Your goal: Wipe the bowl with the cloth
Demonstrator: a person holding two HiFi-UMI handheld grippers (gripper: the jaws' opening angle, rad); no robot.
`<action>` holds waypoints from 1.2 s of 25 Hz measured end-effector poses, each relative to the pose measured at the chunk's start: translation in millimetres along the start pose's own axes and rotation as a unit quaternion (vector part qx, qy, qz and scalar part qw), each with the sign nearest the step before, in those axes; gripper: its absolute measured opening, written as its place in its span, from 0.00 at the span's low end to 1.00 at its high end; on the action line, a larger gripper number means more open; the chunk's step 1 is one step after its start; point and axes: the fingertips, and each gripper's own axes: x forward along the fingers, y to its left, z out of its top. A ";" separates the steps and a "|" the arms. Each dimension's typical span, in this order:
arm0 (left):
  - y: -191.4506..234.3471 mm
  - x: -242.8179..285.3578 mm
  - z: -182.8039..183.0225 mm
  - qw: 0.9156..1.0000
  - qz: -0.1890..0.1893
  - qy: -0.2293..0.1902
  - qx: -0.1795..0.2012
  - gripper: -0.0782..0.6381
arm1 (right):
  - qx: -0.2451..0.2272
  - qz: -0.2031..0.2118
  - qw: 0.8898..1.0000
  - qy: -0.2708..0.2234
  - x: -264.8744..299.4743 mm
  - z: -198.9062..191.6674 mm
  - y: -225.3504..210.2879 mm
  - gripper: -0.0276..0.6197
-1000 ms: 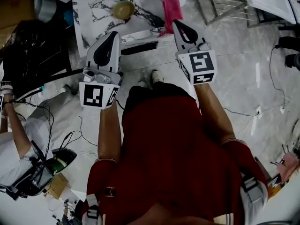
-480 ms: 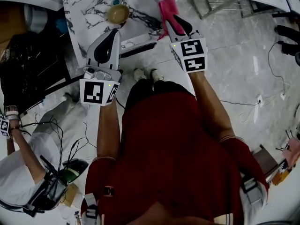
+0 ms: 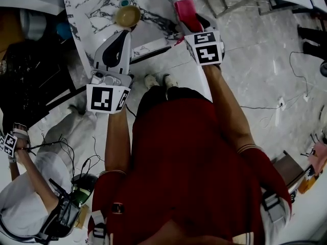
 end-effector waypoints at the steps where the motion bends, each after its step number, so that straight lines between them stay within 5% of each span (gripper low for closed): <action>1: 1.8 0.0 -1.1 1.000 0.000 0.001 -0.002 0.12 | 0.000 -0.002 1.000 0.005 3.0 -0.9 -1.3 0.39; 23: 40.8 3.6 -9.6 1.000 -0.010 0.009 -0.014 0.12 | 0.001 -0.039 0.996 0.074 30.4 -11.3 -6.5 0.34; 30: 54.6 5.5 -9.6 1.000 -0.021 0.009 -0.015 0.12 | -0.014 -0.044 0.997 0.070 27.6 -2.7 2.6 0.17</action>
